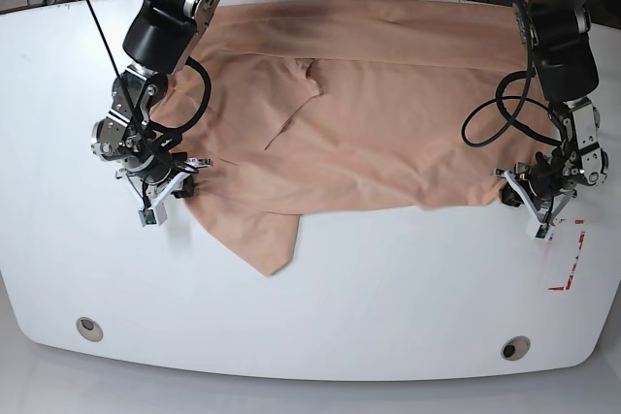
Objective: Fold the T-shirt properly
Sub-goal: 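Move both grippers to the shirt's hem edge and grasp it, then fold the hem edge over toward the collar with both grippers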
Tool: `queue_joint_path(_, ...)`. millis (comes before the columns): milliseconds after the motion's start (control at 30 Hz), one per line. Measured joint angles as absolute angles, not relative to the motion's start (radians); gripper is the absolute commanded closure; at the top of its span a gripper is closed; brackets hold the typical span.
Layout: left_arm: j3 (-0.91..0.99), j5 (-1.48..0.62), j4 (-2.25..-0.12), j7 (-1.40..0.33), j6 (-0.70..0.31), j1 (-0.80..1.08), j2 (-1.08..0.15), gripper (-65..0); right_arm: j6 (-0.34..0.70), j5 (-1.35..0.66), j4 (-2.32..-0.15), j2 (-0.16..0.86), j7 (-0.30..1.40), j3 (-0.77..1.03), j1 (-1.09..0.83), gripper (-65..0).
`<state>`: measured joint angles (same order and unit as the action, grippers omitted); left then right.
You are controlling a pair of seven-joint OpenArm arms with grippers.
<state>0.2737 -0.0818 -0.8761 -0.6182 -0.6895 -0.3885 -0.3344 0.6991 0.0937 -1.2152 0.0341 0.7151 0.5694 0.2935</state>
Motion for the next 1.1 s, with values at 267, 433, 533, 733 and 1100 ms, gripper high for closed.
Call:
queue_joint_path(267,0.274,-0.079,-1.013,-0.667,-0.690,-0.384,-0.336,0.0,0.698,0.090,-1.351,0.030,0.785,0.568,0.300,0.0)
queue_joint_path(433,0.274,-0.078,-1.106,-0.721,-0.697,-0.387,-0.335,0.0,0.699,0.090,-1.430,0.030,0.851,0.569,0.295,0.0)
queue_joint_path(533,0.274,-0.086,-1.168,-0.748,-0.701,-0.383,-0.336,0.0,0.699,0.082,-1.491,0.029,0.880,0.567,0.278,0.0)
queue_joint_path(733,0.298,-0.091,-1.247,-0.818,-0.702,-0.377,-0.332,0.0,0.699,0.076,-1.605,0.028,0.948,0.567,0.242,0.0)
queue_joint_path(1100,0.415,-0.097,-1.401,-0.981,-0.705,-0.340,-0.307,0.0,0.702,0.064,-1.787,0.023,1.047,0.543,0.171,0.0)
